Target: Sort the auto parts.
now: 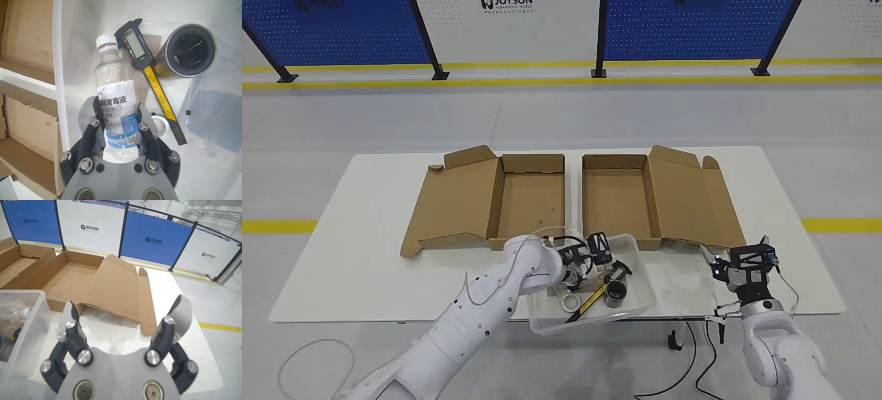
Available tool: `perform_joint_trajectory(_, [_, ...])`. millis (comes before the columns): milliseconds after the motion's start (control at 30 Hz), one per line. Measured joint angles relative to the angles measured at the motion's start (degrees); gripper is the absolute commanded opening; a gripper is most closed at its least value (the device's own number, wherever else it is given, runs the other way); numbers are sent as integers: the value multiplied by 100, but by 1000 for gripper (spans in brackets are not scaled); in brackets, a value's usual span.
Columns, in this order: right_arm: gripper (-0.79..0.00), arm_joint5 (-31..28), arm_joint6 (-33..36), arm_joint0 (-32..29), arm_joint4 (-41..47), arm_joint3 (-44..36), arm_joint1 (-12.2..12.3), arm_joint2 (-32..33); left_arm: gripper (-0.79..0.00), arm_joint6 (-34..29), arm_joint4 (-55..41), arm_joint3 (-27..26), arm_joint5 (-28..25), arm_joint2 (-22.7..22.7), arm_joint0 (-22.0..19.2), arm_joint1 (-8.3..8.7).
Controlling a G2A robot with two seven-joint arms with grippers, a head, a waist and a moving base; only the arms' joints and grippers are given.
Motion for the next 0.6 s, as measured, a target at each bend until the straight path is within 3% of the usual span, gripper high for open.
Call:
perform_joint_trajectory(167, [0, 0, 0, 0, 0, 0, 0, 0, -453, -24, -134, 228, 23, 109, -156, -63])
perform_joint_trajectory(267, [0, 0, 0, 0, 0, 0, 0, 0, -382, -67, -223, 392, 28, 200, -261, -112])
perform_joint_trajectory(367, [0, 0, 0, 0, 0, 0, 0, 0, -231, -86, -304, 577, 12, 303, -364, -165])
perform_joint_trajectory(467, [0, 0, 0, 0, 0, 0, 0, 0, -234, -71, -359, 742, 12, 389, -457, -214])
perform_joint_trajectory(567, [0, 0, 0, 0, 0, 0, 0, 0, -80, -49, -410, 888, 6, 452, -533, -253])
perform_joint_trajectory(600, [0, 0, 0, 0, 0, 0, 0, 0, -77, -48, -436, 946, -1, 472, -561, -268])
